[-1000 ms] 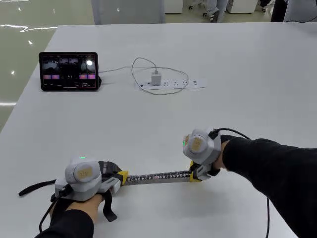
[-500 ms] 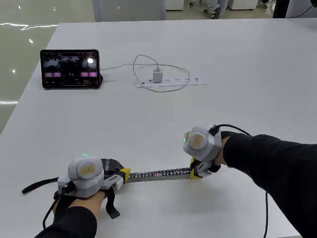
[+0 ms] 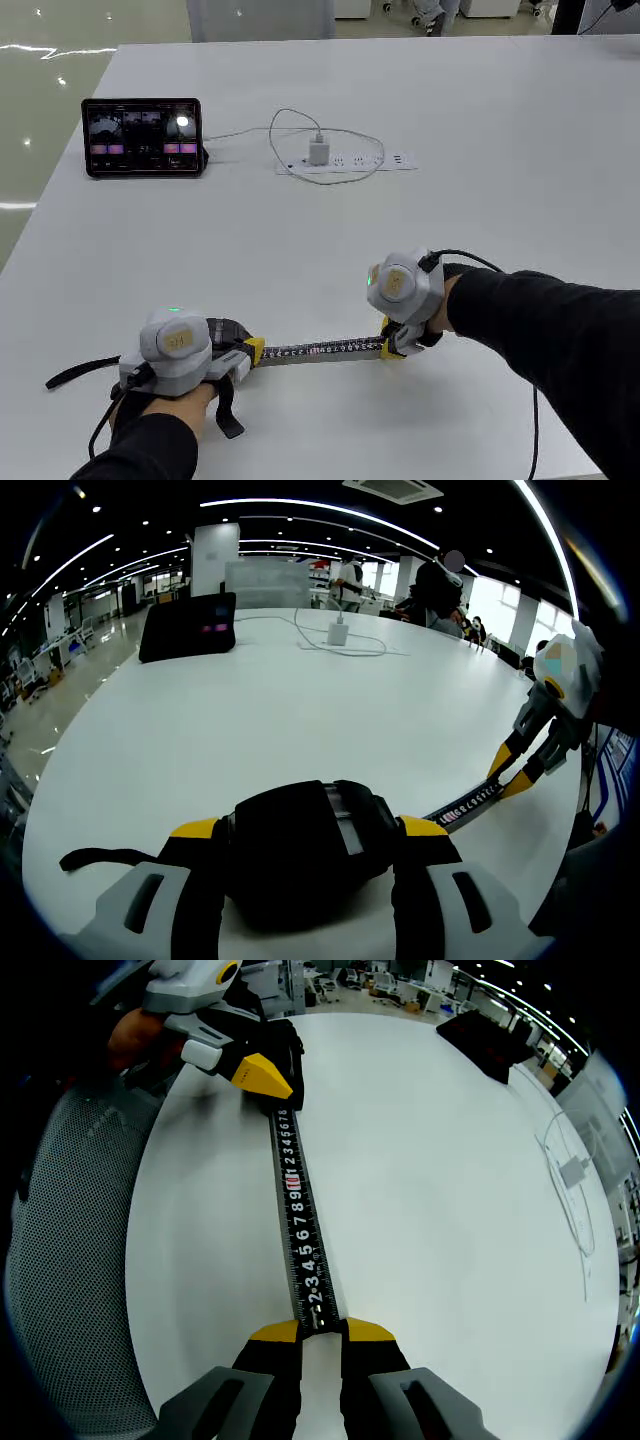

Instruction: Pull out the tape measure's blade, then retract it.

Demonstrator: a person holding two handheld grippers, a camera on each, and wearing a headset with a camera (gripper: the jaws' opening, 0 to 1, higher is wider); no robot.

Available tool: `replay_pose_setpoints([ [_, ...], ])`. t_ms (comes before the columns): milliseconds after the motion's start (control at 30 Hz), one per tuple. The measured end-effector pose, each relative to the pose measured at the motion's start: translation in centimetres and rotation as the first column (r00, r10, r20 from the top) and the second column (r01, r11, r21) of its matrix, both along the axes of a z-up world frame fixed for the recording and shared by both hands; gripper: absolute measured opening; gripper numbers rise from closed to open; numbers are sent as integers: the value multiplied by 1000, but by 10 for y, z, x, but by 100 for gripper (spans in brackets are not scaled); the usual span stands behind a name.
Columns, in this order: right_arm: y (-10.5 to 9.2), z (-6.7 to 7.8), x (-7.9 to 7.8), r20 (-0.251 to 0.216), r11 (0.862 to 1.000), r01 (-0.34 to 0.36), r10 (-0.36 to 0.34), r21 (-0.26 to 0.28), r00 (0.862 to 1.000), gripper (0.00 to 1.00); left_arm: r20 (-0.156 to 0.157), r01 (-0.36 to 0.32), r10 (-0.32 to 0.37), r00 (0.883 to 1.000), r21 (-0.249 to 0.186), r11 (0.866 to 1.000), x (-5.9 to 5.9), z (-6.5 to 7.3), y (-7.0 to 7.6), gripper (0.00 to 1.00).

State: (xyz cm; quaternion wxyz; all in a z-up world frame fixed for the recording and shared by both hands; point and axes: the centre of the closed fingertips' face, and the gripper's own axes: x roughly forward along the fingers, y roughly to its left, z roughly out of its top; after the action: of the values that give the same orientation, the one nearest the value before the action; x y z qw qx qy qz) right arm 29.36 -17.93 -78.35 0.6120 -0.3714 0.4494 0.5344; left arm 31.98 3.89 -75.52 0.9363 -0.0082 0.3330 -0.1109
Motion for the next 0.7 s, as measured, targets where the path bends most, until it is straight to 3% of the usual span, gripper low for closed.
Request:
replay_pose_setpoints([
  [700,9,0,0,-2,1000,8,-8,3,1000,10,3,-2,2,1000,0,1000,1,0,0,64],
])
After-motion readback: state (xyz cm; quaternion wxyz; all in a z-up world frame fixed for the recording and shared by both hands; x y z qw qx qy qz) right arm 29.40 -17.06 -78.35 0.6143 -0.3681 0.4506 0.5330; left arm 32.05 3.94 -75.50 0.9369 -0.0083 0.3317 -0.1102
